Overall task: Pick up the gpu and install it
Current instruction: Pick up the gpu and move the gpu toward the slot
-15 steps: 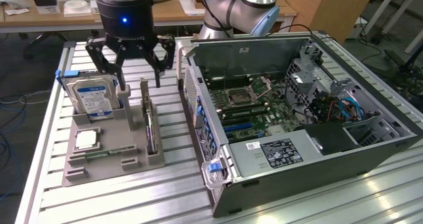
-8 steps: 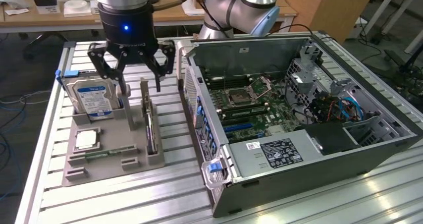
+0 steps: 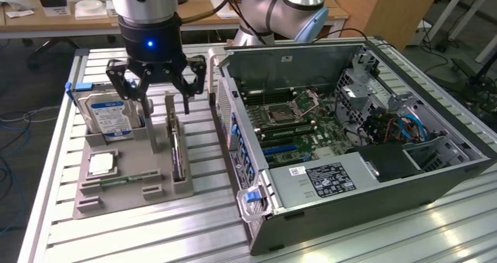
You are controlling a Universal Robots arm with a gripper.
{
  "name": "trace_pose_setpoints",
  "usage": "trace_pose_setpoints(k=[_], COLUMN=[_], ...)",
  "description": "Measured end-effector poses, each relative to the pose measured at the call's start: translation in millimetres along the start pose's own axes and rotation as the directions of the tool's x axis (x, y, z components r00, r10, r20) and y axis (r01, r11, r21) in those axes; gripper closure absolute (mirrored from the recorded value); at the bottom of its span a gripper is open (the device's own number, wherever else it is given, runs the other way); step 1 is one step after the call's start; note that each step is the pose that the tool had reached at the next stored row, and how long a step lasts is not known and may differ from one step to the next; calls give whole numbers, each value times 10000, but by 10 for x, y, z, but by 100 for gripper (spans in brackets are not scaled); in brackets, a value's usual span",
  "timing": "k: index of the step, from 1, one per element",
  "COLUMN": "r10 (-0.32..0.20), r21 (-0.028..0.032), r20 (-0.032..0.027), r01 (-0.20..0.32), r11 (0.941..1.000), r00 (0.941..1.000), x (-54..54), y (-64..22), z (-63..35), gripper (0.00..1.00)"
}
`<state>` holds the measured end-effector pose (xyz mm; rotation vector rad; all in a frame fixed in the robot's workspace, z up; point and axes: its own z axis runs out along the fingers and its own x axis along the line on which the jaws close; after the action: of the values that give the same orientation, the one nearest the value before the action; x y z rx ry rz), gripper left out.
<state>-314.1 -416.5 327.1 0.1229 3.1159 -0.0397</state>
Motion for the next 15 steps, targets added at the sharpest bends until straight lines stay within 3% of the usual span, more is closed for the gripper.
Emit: trace_pose_setpoints(k=[15], r10=[-1], r21=[1], r20=[-1], r01=[1], r11=[10000], r00=[10000], x=[6], y=[-3], z=[273], gripper=[29])
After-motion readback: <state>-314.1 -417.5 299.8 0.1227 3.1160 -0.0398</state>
